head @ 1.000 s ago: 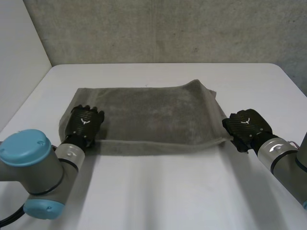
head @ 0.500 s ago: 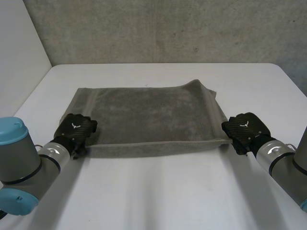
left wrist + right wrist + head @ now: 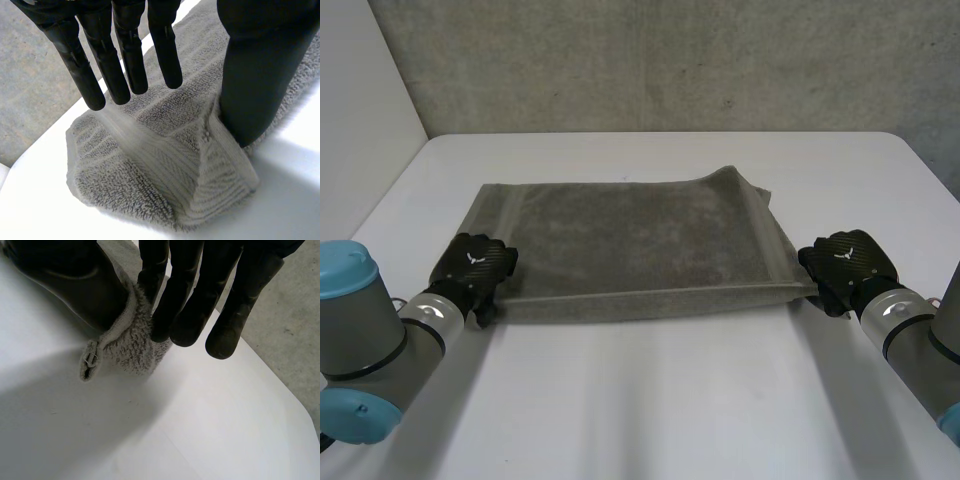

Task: Fold the towel.

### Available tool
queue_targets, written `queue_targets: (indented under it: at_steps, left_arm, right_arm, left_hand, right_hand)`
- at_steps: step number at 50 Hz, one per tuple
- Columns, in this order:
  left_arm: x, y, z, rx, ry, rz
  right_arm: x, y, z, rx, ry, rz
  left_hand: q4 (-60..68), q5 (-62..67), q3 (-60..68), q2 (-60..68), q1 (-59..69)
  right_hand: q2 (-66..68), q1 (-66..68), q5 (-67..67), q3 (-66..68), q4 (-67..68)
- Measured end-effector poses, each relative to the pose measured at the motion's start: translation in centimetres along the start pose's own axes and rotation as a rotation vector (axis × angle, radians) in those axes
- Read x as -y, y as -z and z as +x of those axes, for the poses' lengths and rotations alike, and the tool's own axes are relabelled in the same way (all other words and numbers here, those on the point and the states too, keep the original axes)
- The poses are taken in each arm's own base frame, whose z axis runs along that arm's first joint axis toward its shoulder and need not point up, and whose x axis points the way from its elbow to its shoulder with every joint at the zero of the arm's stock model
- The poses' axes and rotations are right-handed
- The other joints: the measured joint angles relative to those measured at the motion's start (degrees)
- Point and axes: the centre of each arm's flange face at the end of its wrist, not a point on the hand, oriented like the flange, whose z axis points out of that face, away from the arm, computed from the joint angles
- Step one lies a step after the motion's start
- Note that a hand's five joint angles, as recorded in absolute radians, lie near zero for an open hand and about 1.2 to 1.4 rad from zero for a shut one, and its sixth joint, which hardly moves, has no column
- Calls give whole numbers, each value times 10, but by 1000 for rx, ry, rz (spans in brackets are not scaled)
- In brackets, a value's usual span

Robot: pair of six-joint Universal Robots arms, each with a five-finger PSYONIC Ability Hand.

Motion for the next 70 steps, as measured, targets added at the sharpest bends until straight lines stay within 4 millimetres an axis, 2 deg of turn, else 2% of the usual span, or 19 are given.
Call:
queue_targets:
  at_steps: [1,3,6,10,13,17,21,25,27,31,34,40,45,50,56,63,66,70]
  left_arm:
    - [0,0,0,0,-7,-1]
    - [0,1,1,-4,-28,-6]
    - [-1,3,1,-13,-68,-18]
    - [4,7,-3,-9,-135,-21]
    - [15,11,-12,17,-183,-1]
    - [48,26,-36,109,-223,87]
    - [86,49,-56,200,-216,200]
    - [114,74,-65,250,-177,297]
    - [120,84,-66,254,-159,318]
    - [116,97,-58,213,-129,279]
    - [97,98,-46,150,-119,179]
    - [53,85,-25,40,-135,1]
    - [20,65,-12,-28,-166,-98]
    - [5,36,-12,-22,-192,-91]
    - [15,-3,-28,64,-223,23]
    - [48,-49,-50,167,-267,199]
    - [57,-63,-55,192,-278,250]
    - [65,-77,-59,219,-283,297]
  right_arm:
    - [0,0,0,0,0,0]
    - [0,0,0,0,-1,1]
    - [1,0,1,-2,-6,5]
    - [5,1,3,-11,-18,19]
    - [11,3,8,-26,-26,39]
    - [39,13,29,-94,-16,121]
    - [76,34,53,-163,11,211]
    - [103,55,71,-193,25,238]
    - [111,64,77,-190,29,221]
    - [112,77,83,-135,53,119]
    - [101,82,78,-37,114,-9]
    - [74,77,61,109,203,-156]
    - [47,62,46,203,217,-239]
    - [32,36,41,208,217,-255]
    - [36,-4,46,99,244,-214]
    - [64,-52,64,-81,232,-76]
    - [78,-68,72,-152,208,15]
    - [93,-80,80,-226,171,124]
  left_hand:
    - [4,4,4,4,4]
    - [148,146,145,146,146]
    - [263,260,261,262,255]
    - [310,298,309,309,286]
    - [321,307,320,320,291]
    - [325,311,324,324,291]
    - [326,317,324,325,291]
    - [327,320,325,325,291]
    - [327,320,325,325,291]
    - [327,322,325,325,291]
    - [327,322,325,325,291]
    - [327,322,325,325,291]
    - [327,322,325,325,291]
    - [327,322,325,325,291]
    - [327,322,325,325,291]
    - [327,322,325,325,291]
    - [327,322,325,325,291]
    - [327,322,325,325,291]
  right_hand:
    - [0,0,0,0,0]
    - [0,0,0,0,0]
    - [0,0,0,0,0]
    - [0,0,0,0,0]
    - [0,0,0,0,0]
    - [0,0,0,0,0]
    - [0,0,0,0,0]
    - [0,0,0,0,0]
    - [0,0,0,0,0]
    - [0,0,0,0,0]
    - [0,0,0,0,0]
    - [0,0,0,0,0]
    - [0,0,0,0,0]
    - [0,0,3,0,0]
    - [0,0,17,0,0]
    - [0,0,26,0,0]
    - [0,0,26,1,0]
    - [0,0,26,2,0]
